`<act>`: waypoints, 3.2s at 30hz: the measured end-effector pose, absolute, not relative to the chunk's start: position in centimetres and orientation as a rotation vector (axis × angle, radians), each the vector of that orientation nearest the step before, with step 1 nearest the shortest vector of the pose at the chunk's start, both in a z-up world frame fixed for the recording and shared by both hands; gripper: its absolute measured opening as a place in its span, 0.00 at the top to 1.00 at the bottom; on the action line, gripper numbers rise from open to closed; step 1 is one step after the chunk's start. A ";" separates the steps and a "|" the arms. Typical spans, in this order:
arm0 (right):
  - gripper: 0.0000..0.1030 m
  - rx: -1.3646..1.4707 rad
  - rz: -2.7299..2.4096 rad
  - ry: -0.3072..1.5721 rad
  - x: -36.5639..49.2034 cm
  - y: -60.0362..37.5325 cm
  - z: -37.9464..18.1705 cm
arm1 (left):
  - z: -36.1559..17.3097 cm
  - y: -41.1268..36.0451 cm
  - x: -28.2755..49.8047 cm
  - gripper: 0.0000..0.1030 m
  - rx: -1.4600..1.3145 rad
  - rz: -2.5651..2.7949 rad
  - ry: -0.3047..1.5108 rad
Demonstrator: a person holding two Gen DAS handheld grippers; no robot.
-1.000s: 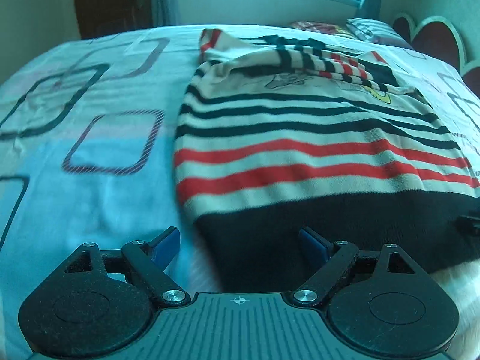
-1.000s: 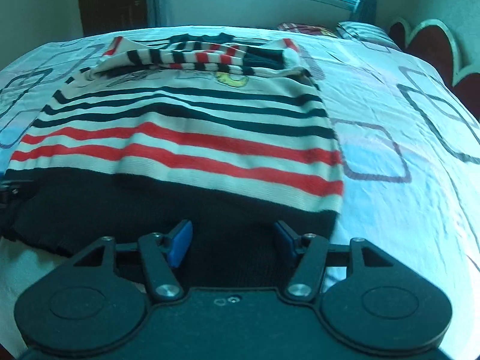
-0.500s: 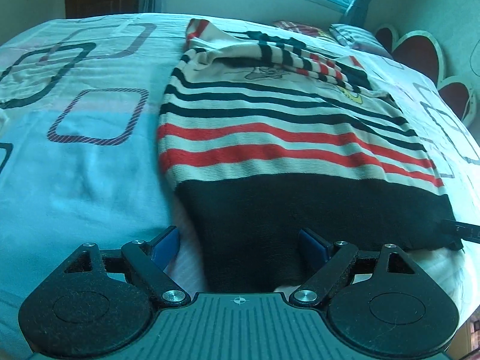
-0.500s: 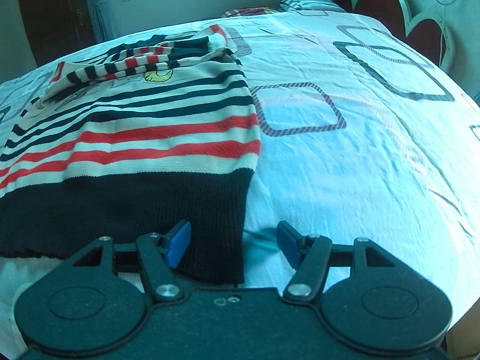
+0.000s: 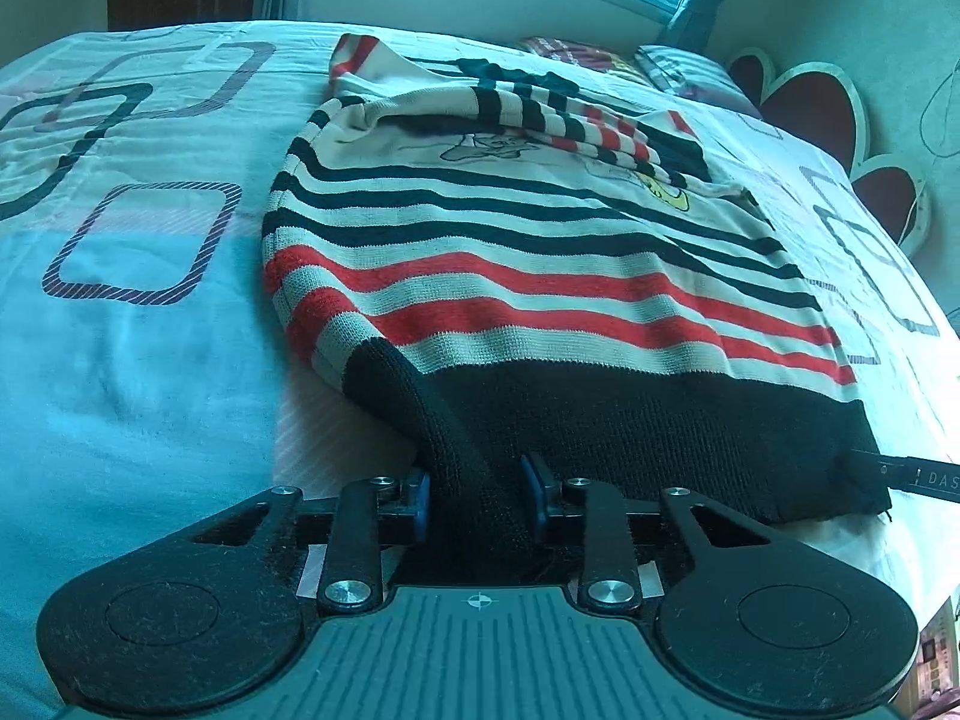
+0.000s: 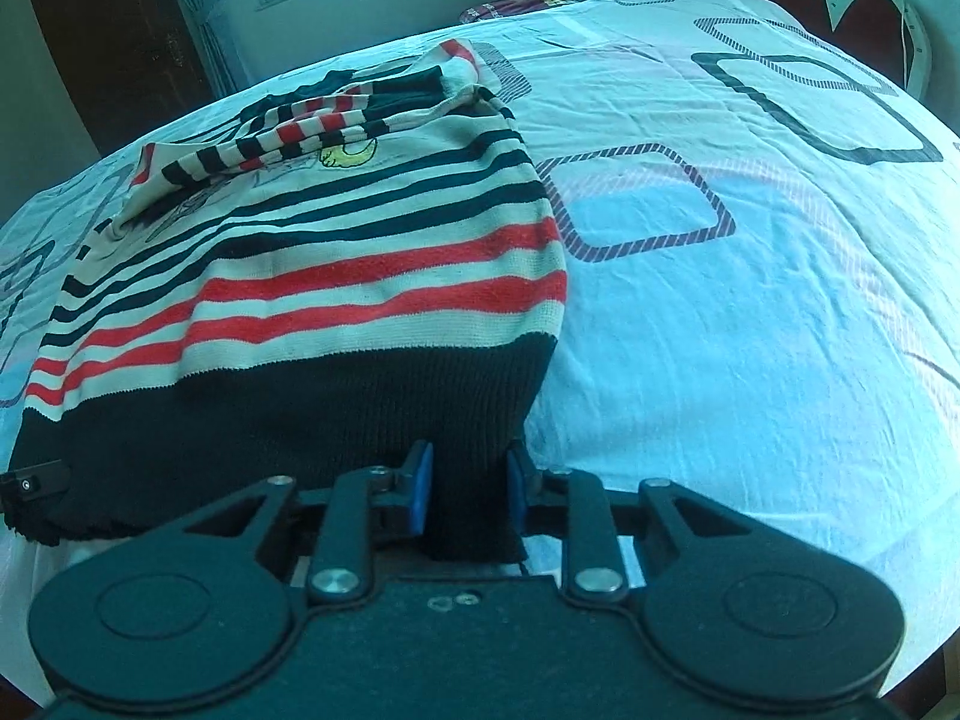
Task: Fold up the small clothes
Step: 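Close both grippers on the hem and lift it toward the collar, then lay the hem over the collar and open both grippers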
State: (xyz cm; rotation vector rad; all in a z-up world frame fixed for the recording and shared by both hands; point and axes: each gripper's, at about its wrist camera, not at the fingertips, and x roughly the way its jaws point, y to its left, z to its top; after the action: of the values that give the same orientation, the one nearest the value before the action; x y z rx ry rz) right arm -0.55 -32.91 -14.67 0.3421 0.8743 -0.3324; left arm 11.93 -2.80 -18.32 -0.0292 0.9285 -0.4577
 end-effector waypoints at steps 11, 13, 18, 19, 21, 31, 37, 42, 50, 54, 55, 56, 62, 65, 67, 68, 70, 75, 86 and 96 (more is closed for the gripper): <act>0.88 0.383 -0.273 0.887 -0.7 -33.4 -14.7 | -18.1 -2.7 12.2 0.87 -0.018 -0.486 0.911; 0.89 0.393 -0.258 0.884 -0.6 -33.7 -14.5 | -17.9 -2.7 12.4 0.88 -0.017 -0.494 0.904; 0.89 0.426 -0.210 0.817 -0.1 -34.5 -13.2 | -16.5 -3.1 12.7 0.89 -0.027 -0.505 0.853; 0.89 0.432 -0.203 0.794 0.1 -34.7 -12.6 | -16.0 -3.2 12.9 0.89 -0.028 -0.508 0.833; 0.89 0.445 -0.187 0.754 0.9 -35.1 -11.7 | -14.9 -3.6 13.5 0.89 -0.037 -0.507 0.789; 0.89 0.434 -0.128 0.607 8.7 -37.6 -7.4 | -10.6 -7.3 20.8 0.89 -0.096 -0.476 0.645; 0.90 0.434 -0.117 0.569 15.3 -39.9 -7.2 | -10.9 -9.5 26.6 0.89 -0.137 -0.419 0.635; 0.90 0.428 -0.110 0.541 20.7 -41.9 -7.0 | -10.8 -11.2 31.5 0.89 -0.155 -0.378 0.614; 0.90 0.473 -0.123 0.562 27.8 -45.0 -8.1 | -11.6 -13.6 39.8 0.89 -0.166 -0.323 0.665; 0.90 0.533 -0.147 0.616 30.8 -46.9 -10.0 | -13.2 -14.1 43.8 0.89 -0.179 -0.266 0.744; 0.90 0.539 -0.152 0.624 31.3 -47.2 -10.4 | -13.5 -14.3 44.5 0.89 -0.179 -0.256 0.754; 0.90 0.547 -0.156 0.631 31.9 -47.4 -10.8 | -13.8 -14.5 45.2 0.89 -0.179 -0.251 0.764; 0.90 0.572 -0.179 0.663 35.1 -48.3 -12.3 | -15.4 -15.5 48.6 0.89 -0.203 -0.216 0.818; 0.89 0.566 -0.174 0.679 36.6 -48.5 -12.6 | -15.8 -15.6 50.0 0.88 -0.225 -0.209 0.851; 0.87 0.558 -0.173 0.704 37.5 -48.6 -13.1 | -16.1 -15.4 50.9 0.87 -0.261 -0.205 0.889; 0.82 0.566 -0.177 0.703 37.6 -48.7 -13.2 | -16.2 -15.2 51.3 0.86 -0.287 -0.205 0.902; 0.71 0.570 -0.176 0.684 37.7 -48.9 -13.3 | -16.1 -14.8 51.8 0.85 -0.333 -0.204 0.927; 0.54 0.505 -0.181 0.647 37.8 -48.5 -12.5 | -15.6 -14.7 52.0 0.64 -0.324 -0.214 0.909; 0.50 0.377 -0.218 0.541 36.6 -48.1 -9.8 | -13.5 -14.9 51.0 0.11 -0.194 -0.192 0.745; 0.65 0.134 -0.134 0.735 39.8 -43.3 -13.8 | -17.5 -18.4 50.4 0.11 0.019 -0.205 0.790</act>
State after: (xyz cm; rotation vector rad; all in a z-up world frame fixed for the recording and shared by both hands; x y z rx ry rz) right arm 39.85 -43.33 -13.80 0.1336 0.7353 -0.1345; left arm 50.41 -18.40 -17.49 0.0194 0.7900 -0.2054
